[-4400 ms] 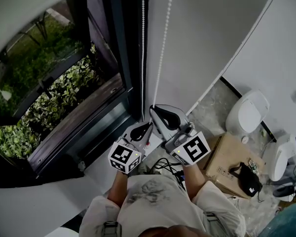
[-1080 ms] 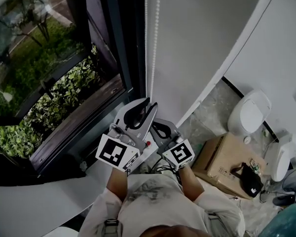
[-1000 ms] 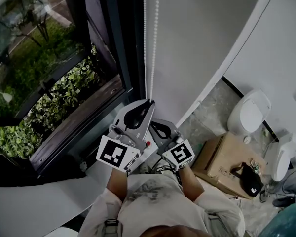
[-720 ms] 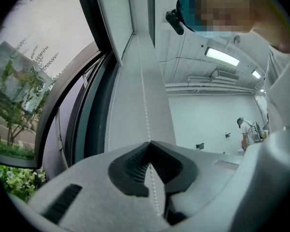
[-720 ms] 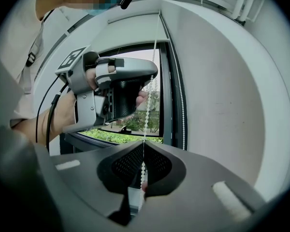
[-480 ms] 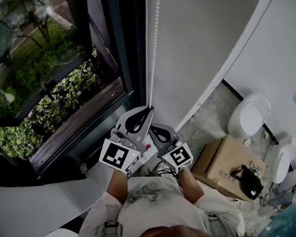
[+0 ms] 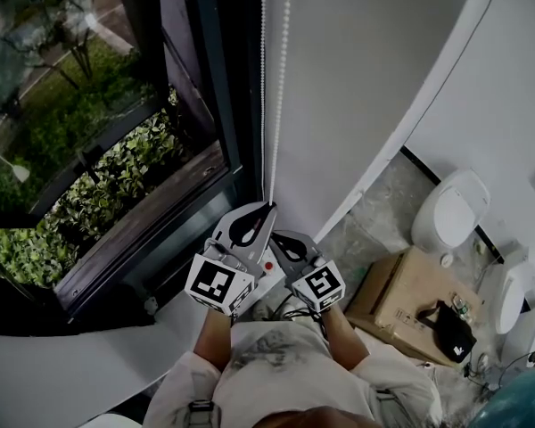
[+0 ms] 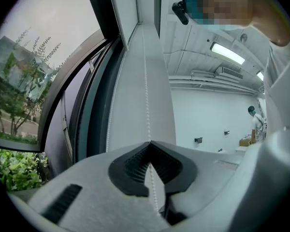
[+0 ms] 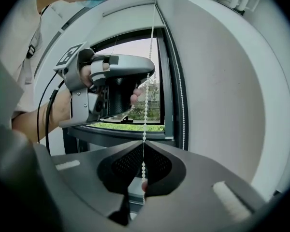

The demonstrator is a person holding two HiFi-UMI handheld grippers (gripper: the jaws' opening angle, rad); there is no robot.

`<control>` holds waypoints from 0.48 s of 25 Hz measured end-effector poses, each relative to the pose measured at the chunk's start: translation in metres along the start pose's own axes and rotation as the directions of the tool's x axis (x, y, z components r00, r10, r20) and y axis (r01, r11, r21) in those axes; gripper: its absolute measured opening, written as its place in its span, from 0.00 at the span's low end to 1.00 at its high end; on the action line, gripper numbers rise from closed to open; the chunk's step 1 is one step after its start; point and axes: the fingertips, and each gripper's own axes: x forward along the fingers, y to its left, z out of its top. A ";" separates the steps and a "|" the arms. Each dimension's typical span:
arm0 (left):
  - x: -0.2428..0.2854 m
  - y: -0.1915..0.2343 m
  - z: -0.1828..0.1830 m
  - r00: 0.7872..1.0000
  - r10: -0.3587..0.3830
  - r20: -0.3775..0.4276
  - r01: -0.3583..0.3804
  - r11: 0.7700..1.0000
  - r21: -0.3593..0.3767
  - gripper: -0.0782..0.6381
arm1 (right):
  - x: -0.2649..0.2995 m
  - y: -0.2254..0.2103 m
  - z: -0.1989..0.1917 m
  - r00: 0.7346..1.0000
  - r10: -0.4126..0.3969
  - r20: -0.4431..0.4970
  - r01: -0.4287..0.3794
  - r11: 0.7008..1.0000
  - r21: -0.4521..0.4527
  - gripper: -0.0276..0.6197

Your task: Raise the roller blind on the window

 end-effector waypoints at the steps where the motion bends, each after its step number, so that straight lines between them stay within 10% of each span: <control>1: -0.001 0.000 -0.003 1.000 0.000 -0.005 0.000 1.000 -0.003 0.13 | 0.000 0.000 -0.004 1.000 -0.001 -0.007 0.001 1.000 0.003 0.06; 12: -0.006 -0.005 -0.043 0.997 0.007 -0.078 -0.011 0.999 -0.043 0.12 | -0.003 0.002 -0.041 0.997 0.008 -0.076 -0.006 1.000 0.030 0.06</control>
